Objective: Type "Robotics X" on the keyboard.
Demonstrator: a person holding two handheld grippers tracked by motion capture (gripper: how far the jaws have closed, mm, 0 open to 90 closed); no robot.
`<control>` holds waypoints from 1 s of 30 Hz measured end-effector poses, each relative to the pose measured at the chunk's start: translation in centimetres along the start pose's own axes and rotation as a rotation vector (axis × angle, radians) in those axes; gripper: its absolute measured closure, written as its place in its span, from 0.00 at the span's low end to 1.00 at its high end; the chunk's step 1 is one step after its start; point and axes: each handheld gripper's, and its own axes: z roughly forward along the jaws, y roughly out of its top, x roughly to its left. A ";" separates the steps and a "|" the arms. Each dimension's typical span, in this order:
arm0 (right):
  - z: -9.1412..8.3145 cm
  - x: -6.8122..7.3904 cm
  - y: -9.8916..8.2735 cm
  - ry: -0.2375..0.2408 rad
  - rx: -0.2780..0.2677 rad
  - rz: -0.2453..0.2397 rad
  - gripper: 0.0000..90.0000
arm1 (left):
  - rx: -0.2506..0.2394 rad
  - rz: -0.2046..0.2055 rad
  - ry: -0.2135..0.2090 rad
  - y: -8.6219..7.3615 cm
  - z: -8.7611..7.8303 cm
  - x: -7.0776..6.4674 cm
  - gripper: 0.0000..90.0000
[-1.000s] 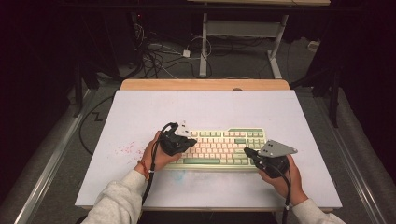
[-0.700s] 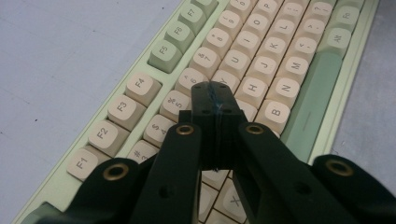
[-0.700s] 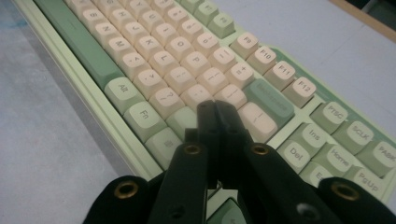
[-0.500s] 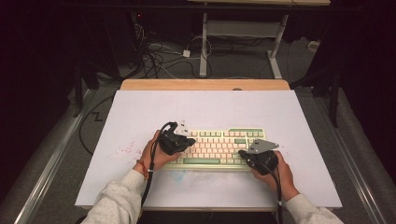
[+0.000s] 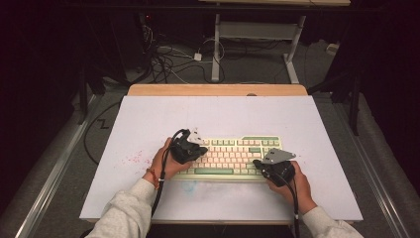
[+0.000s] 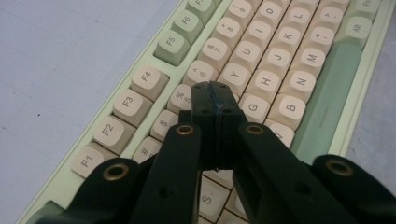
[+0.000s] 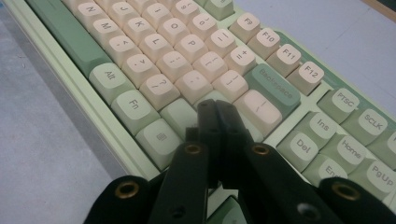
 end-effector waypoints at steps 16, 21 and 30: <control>-0.1 0.0 0.1 -0.001 0.003 0.000 1.00 | 0.046 0.067 0.064 0.3 0.5 -0.6 0.98; -1.6 -0.2 0.4 -0.002 -0.063 0.021 1.00 | -0.023 0.051 0.064 -0.1 -1.3 -0.3 0.98; -3.0 -0.5 0.5 -0.009 -0.103 0.038 1.00 | -0.173 0.050 0.101 -1.7 -4.8 -0.3 0.84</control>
